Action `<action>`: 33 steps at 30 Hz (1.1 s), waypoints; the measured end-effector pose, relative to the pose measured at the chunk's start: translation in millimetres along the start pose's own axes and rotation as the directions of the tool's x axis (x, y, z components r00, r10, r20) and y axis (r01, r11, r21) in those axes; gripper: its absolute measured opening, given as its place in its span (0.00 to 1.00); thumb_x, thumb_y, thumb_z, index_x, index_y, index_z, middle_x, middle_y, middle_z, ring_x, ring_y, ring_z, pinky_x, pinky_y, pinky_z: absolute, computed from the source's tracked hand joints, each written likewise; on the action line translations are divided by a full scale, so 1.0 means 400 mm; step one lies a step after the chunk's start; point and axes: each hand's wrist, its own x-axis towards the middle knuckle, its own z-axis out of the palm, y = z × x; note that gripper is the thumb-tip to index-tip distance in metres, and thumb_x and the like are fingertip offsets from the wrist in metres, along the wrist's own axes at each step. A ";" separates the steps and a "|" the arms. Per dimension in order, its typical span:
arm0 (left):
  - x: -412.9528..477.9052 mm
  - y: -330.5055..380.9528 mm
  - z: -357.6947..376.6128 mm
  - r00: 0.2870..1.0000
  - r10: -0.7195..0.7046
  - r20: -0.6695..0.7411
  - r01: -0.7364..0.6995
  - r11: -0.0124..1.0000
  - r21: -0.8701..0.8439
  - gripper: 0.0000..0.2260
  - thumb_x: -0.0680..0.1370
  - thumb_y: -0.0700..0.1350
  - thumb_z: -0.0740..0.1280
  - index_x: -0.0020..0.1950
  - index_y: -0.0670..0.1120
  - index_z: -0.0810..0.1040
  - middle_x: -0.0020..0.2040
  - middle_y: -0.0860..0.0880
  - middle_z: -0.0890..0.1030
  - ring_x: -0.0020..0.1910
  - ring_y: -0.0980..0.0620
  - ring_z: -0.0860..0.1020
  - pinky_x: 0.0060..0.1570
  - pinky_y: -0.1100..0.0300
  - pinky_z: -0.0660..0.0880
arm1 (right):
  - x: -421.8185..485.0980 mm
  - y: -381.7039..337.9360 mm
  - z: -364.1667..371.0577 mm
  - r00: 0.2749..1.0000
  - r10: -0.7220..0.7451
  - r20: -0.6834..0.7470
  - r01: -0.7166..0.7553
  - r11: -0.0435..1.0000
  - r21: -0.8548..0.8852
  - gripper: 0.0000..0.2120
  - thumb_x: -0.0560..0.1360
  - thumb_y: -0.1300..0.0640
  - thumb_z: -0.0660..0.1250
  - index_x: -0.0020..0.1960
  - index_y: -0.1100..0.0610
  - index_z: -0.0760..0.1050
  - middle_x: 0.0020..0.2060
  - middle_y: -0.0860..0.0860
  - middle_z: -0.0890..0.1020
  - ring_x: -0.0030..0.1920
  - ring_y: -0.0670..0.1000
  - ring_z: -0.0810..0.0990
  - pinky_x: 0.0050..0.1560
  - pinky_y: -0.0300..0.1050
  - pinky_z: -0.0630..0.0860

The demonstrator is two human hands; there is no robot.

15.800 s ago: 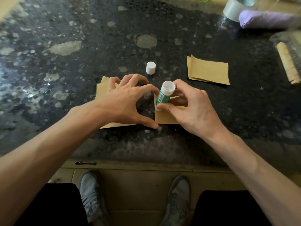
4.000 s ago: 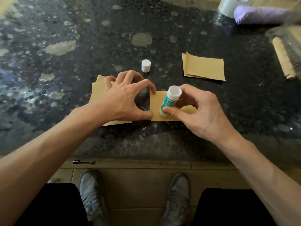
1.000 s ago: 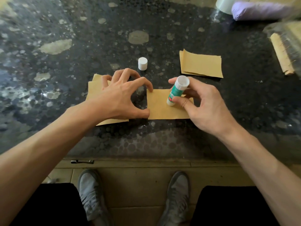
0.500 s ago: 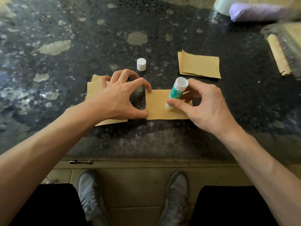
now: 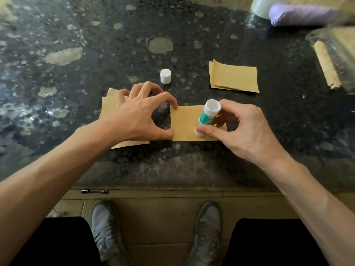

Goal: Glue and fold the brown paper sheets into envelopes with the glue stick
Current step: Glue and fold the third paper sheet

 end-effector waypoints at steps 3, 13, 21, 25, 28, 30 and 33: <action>0.000 -0.001 0.000 1.000 -0.002 0.000 0.002 1.000 0.000 0.29 0.68 0.66 0.73 0.67 0.68 0.70 0.69 0.57 0.63 0.77 0.50 0.55 0.75 0.42 0.50 | -0.008 -0.003 0.004 1.000 0.004 -0.029 -0.004 1.000 0.008 0.19 0.70 0.34 0.72 0.56 0.41 0.77 0.48 0.35 0.81 0.50 0.37 0.82 0.53 0.38 0.79; 0.000 0.001 -0.001 1.000 -0.003 0.007 0.003 1.000 -0.001 0.28 0.68 0.65 0.74 0.67 0.68 0.70 0.69 0.57 0.63 0.77 0.51 0.55 0.75 0.43 0.49 | -0.036 0.015 0.016 1.000 -0.019 -0.006 0.019 0.998 0.060 0.19 0.75 0.40 0.74 0.62 0.47 0.80 0.51 0.38 0.84 0.51 0.39 0.83 0.53 0.40 0.81; 0.001 0.000 -0.002 1.000 -0.001 0.027 0.002 1.000 -0.015 0.32 0.62 0.71 0.65 0.65 0.69 0.70 0.67 0.58 0.63 0.76 0.50 0.57 0.74 0.44 0.50 | -0.028 0.035 -0.011 0.959 0.116 -0.257 0.020 0.882 0.472 0.12 0.80 0.54 0.73 0.60 0.58 0.81 0.51 0.49 0.86 0.53 0.48 0.86 0.55 0.43 0.82; 0.001 -0.002 -0.001 1.000 -0.001 0.020 0.001 1.000 -0.025 0.31 0.62 0.71 0.65 0.65 0.69 0.70 0.65 0.59 0.62 0.76 0.50 0.57 0.74 0.43 0.50 | -0.022 0.035 0.017 0.989 0.045 -0.143 -0.002 0.956 0.292 0.17 0.79 0.52 0.74 0.66 0.55 0.80 0.55 0.46 0.85 0.56 0.45 0.85 0.57 0.42 0.81; 0.002 -0.002 -0.001 1.000 -0.005 0.026 0.006 1.000 -0.021 0.32 0.62 0.70 0.65 0.66 0.69 0.70 0.64 0.60 0.61 0.76 0.51 0.57 0.74 0.44 0.50 | -0.016 0.033 0.035 0.994 0.041 -0.101 -0.020 0.979 0.204 0.21 0.79 0.51 0.75 0.70 0.52 0.76 0.59 0.43 0.83 0.59 0.41 0.82 0.61 0.44 0.81; 0.002 -0.001 -0.001 1.000 -0.006 0.025 0.007 1.000 -0.020 0.32 0.62 0.71 0.65 0.66 0.69 0.70 0.65 0.59 0.62 0.76 0.51 0.57 0.74 0.44 0.51 | -0.015 0.029 0.037 0.996 0.028 -0.089 -0.013 0.986 0.168 0.21 0.79 0.49 0.73 0.70 0.50 0.75 0.60 0.41 0.82 0.60 0.40 0.81 0.62 0.42 0.80; 0.001 -0.003 0.001 1.000 -0.006 0.024 0.006 1.000 -0.027 0.33 0.60 0.73 0.63 0.65 0.70 0.70 0.65 0.59 0.63 0.76 0.51 0.57 0.74 0.44 0.51 | -0.021 0.024 0.034 0.998 0.010 -0.061 -0.001 0.989 0.147 0.18 0.80 0.48 0.73 0.68 0.49 0.75 0.58 0.38 0.81 0.60 0.39 0.81 0.61 0.36 0.79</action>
